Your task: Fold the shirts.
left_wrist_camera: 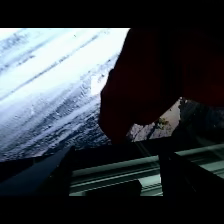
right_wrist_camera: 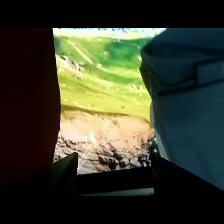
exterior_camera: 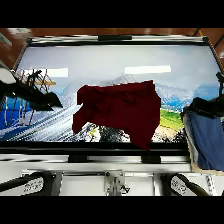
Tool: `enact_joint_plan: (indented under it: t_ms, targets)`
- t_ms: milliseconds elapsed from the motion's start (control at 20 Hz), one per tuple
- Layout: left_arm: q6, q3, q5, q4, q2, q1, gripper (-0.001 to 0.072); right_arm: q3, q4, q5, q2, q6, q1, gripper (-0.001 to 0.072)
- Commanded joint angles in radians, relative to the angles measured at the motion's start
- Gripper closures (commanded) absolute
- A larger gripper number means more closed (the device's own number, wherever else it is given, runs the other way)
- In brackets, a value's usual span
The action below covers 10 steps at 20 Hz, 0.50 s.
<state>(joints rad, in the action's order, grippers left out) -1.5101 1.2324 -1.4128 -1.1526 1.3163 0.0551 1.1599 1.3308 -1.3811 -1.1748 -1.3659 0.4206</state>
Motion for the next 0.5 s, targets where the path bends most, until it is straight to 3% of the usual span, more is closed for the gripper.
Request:
enact_joint_plan:
  t_ms: [0,200,450]
  targets:
    - [0.023,-0.346,0.205,0.152,-0.163,0.015,0.0118,-0.132,-0.074,-0.019,0.069,0.052,0.06,0.0154]
    - [0.024,-0.546,0.251,0.167,-0.187,0.058,0.0118,-0.14,-0.14,-0.002,0.069,0.072,0.06,0.0154]
    - [0.089,-0.626,0.332,0.309,-0.183,0.099,0.0118,-0.14,-0.178,0.013,0.069,0.075,0.06,0.0154]
